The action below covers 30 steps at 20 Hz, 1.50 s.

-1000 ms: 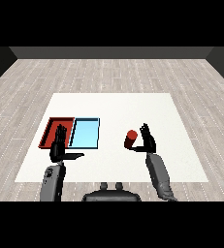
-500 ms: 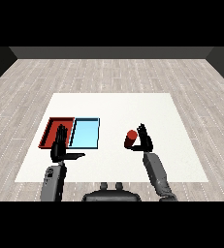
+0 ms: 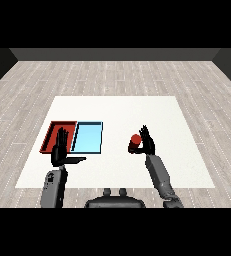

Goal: Pick the red can and put it in the red box

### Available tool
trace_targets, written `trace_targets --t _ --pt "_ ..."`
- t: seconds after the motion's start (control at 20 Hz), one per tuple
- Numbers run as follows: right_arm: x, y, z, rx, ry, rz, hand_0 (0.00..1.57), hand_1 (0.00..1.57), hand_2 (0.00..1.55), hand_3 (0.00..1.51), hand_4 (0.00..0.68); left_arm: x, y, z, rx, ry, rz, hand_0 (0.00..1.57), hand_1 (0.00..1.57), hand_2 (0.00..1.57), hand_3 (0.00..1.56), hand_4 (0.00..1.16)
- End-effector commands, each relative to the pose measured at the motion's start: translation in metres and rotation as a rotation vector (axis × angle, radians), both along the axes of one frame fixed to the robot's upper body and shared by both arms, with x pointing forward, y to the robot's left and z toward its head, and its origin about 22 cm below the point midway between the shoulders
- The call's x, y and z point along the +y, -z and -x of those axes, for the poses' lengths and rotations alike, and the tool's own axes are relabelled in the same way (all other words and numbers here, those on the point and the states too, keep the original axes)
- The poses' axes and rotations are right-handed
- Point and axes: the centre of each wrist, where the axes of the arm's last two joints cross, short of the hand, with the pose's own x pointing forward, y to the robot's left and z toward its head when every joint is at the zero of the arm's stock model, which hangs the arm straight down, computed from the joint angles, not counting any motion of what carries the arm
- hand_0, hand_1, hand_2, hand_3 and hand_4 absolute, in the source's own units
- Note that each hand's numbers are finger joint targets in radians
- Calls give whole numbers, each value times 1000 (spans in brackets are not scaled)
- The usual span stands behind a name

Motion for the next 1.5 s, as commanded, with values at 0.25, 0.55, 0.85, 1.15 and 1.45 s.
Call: trace_targets --t 0.25,0.55,0.85,1.15,1.45 --pt "16 3 0 8 -20 28 0 0 0 0 0 -18 12 11 -13 5 -14 0 0 0 0 0" --pt "1 -7 -11 22 -6 -12 0 0 0 0 0 -13 8 3 0 0 7 0 0 0 0 0" --pt "14 12 -20 36 -16 5 0 0 0 0 0 -15 -11 0 5 -26 -21 0 0 0 0 0" --pt "6 0 -19 44 -16 15 0 0 0 0 0 5 2 1 -1 -4 -7 0 0 0 0 0" --pt "28 10 -22 69 -16 21 0 0 0 0 0 -4 9 19 11 -13 14 0 0 0 0 0"
